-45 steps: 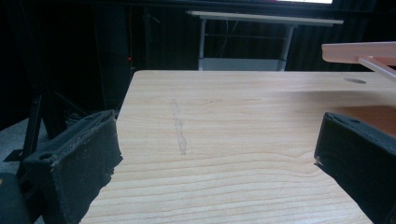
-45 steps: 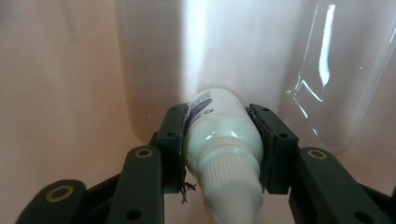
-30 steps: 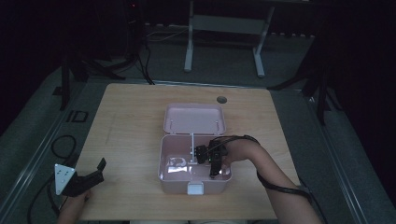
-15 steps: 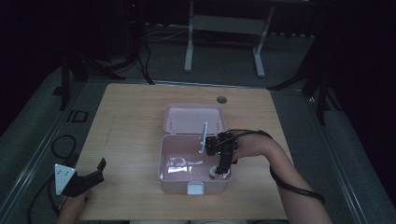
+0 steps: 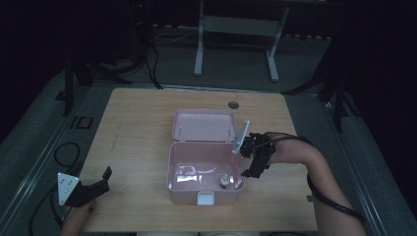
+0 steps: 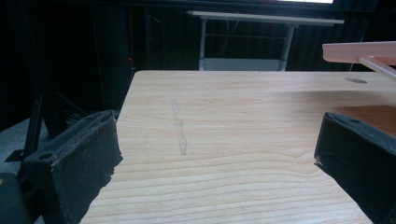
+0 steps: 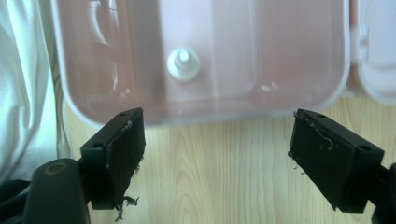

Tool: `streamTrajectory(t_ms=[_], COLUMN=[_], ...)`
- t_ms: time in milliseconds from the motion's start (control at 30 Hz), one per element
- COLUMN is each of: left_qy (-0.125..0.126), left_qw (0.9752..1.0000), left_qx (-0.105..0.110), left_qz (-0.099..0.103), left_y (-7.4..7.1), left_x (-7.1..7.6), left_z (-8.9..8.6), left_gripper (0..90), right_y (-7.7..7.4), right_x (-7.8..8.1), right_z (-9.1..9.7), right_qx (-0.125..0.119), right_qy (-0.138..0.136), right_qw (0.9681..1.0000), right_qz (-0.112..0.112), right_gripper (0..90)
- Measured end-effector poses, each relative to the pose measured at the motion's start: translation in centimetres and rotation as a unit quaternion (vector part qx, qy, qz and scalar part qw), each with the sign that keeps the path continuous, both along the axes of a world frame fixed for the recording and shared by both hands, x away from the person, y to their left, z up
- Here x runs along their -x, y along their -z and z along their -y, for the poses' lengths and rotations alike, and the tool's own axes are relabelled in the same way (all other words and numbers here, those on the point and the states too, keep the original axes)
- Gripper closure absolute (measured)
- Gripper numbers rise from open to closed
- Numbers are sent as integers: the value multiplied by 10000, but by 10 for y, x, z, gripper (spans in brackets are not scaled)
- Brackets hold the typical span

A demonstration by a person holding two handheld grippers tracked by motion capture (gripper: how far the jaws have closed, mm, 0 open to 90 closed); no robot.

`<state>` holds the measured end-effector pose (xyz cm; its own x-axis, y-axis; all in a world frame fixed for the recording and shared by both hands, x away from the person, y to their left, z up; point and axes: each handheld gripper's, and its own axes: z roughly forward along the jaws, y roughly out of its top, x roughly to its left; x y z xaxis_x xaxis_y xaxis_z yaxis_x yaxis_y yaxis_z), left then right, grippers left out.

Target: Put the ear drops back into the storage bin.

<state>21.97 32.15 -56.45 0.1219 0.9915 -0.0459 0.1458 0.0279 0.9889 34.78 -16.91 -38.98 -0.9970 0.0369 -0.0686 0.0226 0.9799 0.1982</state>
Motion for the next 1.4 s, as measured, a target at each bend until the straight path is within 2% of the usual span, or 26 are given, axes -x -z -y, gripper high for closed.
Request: streamTrajectory(t_ms=[233, 333, 367, 400, 500, 533, 600, 667, 767, 867, 900, 933, 1100, 1133, 1300, 1400], left_qy=[-7, -7, -5, -6, -6, -2, -5, -8, -12, -14, -15, -14, -13, -14, -17, -15], left_qw=[10000, 10000, 10000, 10000, 10000, 10000, 10000, 10000, 10000, 10000, 10000, 10000, 10000, 10000, 10000, 10000], left_qx=[-3, -1, 1, -1, -2, 0, 1, 0, -4, -3, -4, -3, -7, -6, -4, -3], left_qz=[0, -3, -2, -3, -2, -2, -2, -4, -2, -5, -3, -2, -1, -1, -4, -3], left_y=[0, 0, 0, 0, 0, 0, 0, 0, 0, 0, 0, 0, 0, 0, 0, 0], left_x=[0, 0, 0, 0, 0, 0, 0, 0, 0, 0, 0, 0, 0, 0, 0, 0], left_z=[0, 0, 0, 0, 0, 0, 0, 0, 0, 0, 0, 0, 0, 0, 0, 0], left_gripper=[4, 4, 4, 4, 4, 4, 4, 4, 4, 4, 4, 4, 4, 4, 4, 4], right_y=[12, 21, 30, 30, 46, 56, 60, 68, 80, 90, 90, 95, 102, 104, 114, 121], right_x=[-2, -4, -4, -4, -5, -6, -6, -7, -9, -9, -9, -8, -7, -7, -3, -1], right_z=[25, 35, 42, 42, 52, 59, 63, 71, 80, 90, 90, 96, 103, 105, 119, 125], right_qx=[-74, -120, -150, -150, -91, -145, -215, -315, -330, -476, -476, -587, -661, -686, -1137, -1314], right_qy=[313, 468, 532, 532, 656, 792, 839, 977, 1138, 1302, 1302, 1393, 1489, 1526, 1836, 1989], right_qw=[9995, 9988, 9985, 9985, 9978, 9968, 9962, 9946, 9929, 9903, 9903, 9884, 9865, 9858, 9764, 9711], right_qz=[30, 61, 50, 50, 31, 13, -15, -138, -114, -92, -92, -120, -137, -130, -19, 74], right_gripper=[182, 182, 182, 182, 182, 182, 182, 182, 182, 181, 181, 182, 181, 181, 176, 171])
